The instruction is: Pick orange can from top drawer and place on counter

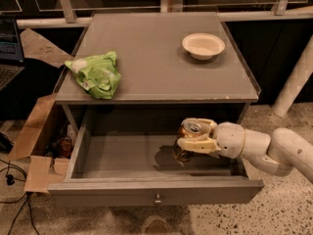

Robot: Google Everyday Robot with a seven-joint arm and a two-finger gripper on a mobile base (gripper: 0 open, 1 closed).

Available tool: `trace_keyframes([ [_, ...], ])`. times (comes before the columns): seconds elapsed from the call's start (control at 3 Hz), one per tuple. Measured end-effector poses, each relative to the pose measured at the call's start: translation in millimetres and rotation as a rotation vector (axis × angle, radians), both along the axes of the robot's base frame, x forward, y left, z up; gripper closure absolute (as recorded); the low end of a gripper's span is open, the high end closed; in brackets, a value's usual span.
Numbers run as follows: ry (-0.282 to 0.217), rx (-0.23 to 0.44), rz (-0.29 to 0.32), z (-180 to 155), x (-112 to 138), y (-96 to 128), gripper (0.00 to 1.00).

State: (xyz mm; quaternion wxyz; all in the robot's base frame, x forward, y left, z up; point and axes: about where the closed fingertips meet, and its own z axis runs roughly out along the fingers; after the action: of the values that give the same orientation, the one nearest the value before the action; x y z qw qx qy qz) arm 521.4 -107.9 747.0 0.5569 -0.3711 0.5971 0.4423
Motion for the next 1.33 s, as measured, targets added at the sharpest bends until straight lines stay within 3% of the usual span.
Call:
trace_keyframes([
  [0.33, -0.056, 0.058, 0.045, 43.4, -8.3, -4.6, 1.0],
  [1.0, -0.181, 0.022, 0.085, 136.3, -20.1, -10.0, 1.0],
  [1.33, -0.223, -0.004, 0.071, 172.0, -4.9, -5.5, 1.0],
])
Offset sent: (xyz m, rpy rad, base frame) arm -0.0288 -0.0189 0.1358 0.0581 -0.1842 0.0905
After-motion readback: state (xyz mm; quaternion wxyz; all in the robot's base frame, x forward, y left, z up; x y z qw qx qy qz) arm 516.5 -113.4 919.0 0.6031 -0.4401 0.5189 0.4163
